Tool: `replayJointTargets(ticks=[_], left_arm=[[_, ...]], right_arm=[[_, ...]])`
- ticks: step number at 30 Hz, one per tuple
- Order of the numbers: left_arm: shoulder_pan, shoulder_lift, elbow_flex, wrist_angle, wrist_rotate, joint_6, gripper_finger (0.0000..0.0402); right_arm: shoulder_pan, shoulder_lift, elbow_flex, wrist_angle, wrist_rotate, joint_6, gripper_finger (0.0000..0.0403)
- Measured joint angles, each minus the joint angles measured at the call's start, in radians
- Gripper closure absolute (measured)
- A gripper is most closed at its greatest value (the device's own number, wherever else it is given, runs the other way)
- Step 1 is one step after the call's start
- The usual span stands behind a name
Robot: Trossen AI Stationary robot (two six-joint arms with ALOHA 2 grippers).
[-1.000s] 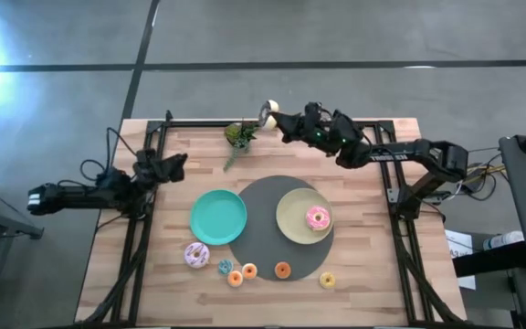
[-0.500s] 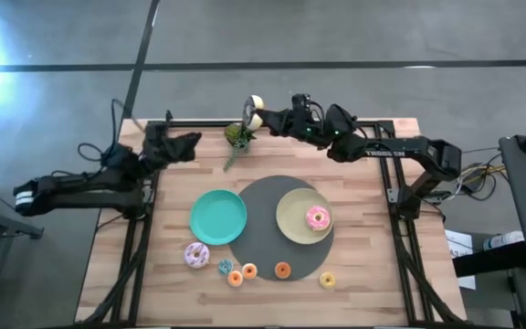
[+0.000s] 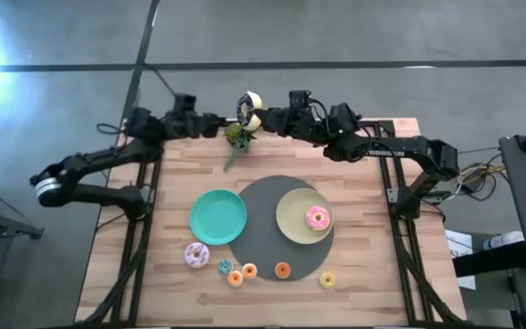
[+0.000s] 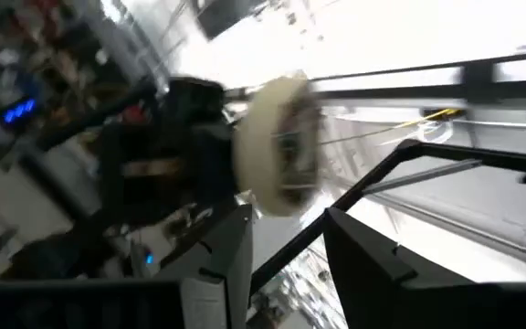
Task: Pick & Place donuts
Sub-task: Put the black doughnut on the light brown plate
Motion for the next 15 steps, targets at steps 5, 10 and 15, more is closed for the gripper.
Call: replayJointTargets(ticks=[5,10,15], left_arm=[[-0.001,0.071,0.069,0.029,0.064,-0.007,0.0291],[0.004,0.121,0.119,0.056,0.073,-0.011,0.0291],[0.030,0.129,0.159,0.078,0.065,-0.019,0.0291]], right_arm=[[0.002,0.008,-0.008,0.019,-0.022,-0.003,0.0387],[0.004,0.007,-0.010,0.034,-0.027,-0.021,0.0387],[0.005,0.005,-0.010,0.057,-0.044,-0.022,0.0387]])
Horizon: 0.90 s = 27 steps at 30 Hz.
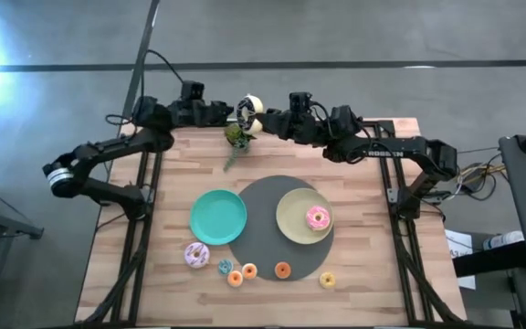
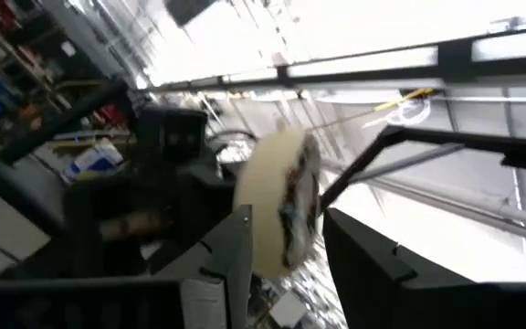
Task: Pick & Place donuts
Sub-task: Put the black doughnut on the light brown plate
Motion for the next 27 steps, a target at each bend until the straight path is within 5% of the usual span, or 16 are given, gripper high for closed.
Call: replayJointTargets(ticks=[14,27], left_arm=[[-0.008,0.020,0.051,-0.021,0.022,0.039,0.0221],[-0.028,0.050,0.088,-0.072,0.017,0.083,0.0218]], right_arm=[[0.002,0.000,0.000,0.013,-0.007,-0.004,0.0387],[0.002,0.002,0.000,0.010,-0.007,0.000,0.0387]])
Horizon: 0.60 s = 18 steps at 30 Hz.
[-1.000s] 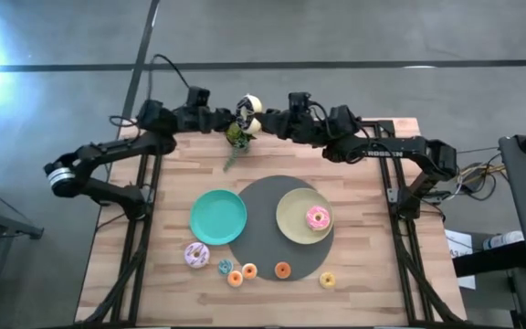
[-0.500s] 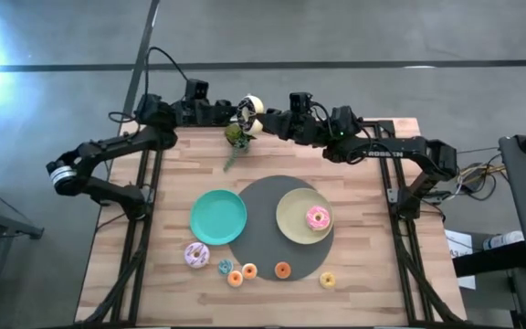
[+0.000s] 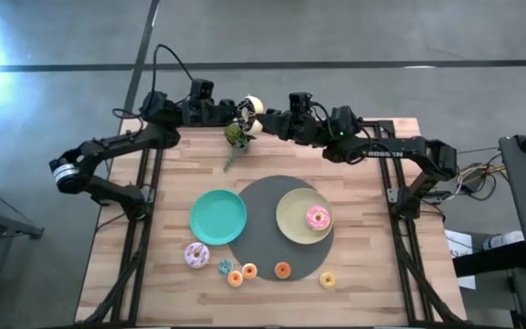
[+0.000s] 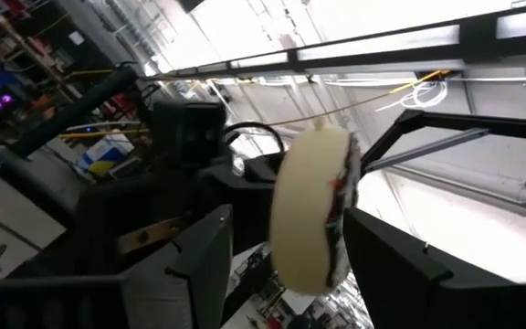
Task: Pick & Place donuts
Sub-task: Put the black doughnut on the light brown plate
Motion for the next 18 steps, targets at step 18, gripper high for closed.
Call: replayJointTargets(ticks=[18], left_arm=[[-0.046,0.028,0.020,-0.016,0.002,0.074,0.0218]], right_arm=[[-0.001,0.002,0.000,-0.007,0.000,0.005,0.0387]])
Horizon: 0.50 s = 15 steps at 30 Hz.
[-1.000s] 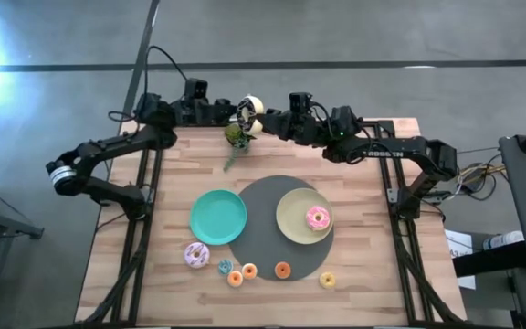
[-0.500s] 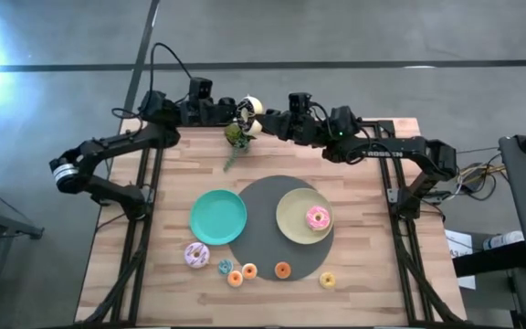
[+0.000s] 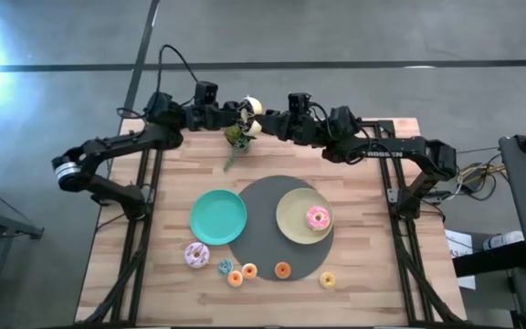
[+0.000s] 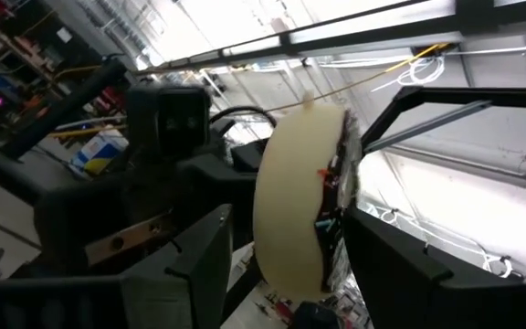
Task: Pick & Place donuts
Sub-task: Put the black doughnut on the light brown plate
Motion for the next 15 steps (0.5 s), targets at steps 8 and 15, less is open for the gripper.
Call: replayJointTargets(ticks=[8,15], left_arm=[[-0.018,0.025,0.034,0.004,0.001,-0.002,0.0219],[-0.016,0.011,0.032,0.001,0.015,0.006,0.0236]], right_arm=[[0.000,0.001,0.000,-0.044,0.004,-0.003,0.0387],[-0.006,0.000,0.000,-0.050,0.012,0.001,0.0387]])
